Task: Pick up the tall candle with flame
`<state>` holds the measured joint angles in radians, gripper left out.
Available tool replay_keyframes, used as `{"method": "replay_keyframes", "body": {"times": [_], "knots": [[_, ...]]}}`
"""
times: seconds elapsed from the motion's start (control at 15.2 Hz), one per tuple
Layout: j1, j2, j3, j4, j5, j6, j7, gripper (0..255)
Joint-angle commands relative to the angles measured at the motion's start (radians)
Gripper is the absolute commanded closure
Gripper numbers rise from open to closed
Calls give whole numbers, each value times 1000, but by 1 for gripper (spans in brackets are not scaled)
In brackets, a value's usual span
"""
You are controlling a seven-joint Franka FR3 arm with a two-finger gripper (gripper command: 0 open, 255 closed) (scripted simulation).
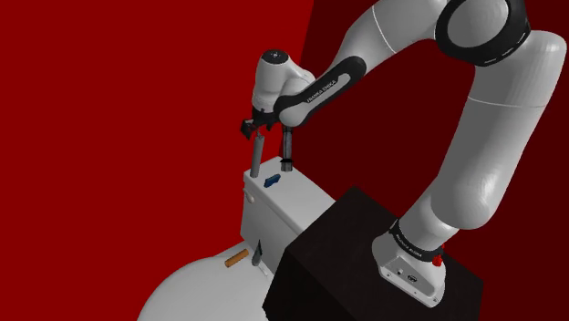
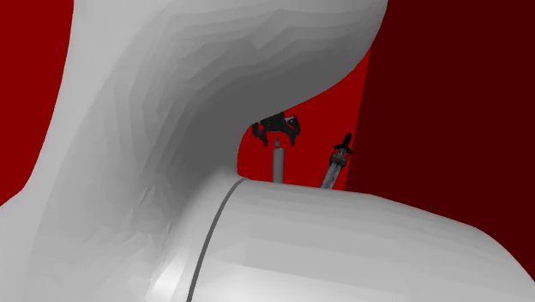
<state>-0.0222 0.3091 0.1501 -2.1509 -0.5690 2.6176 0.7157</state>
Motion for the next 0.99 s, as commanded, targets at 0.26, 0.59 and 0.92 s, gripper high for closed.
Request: {"method": "replay_keyframes", "body": {"times": [0.26, 0.59, 0.92], "knots": [[8, 26, -11, 1, -24, 22, 24, 255], [7, 25, -11, 0, -24, 23, 23, 255], [1, 4, -2, 0, -4, 4, 4, 255]]}}
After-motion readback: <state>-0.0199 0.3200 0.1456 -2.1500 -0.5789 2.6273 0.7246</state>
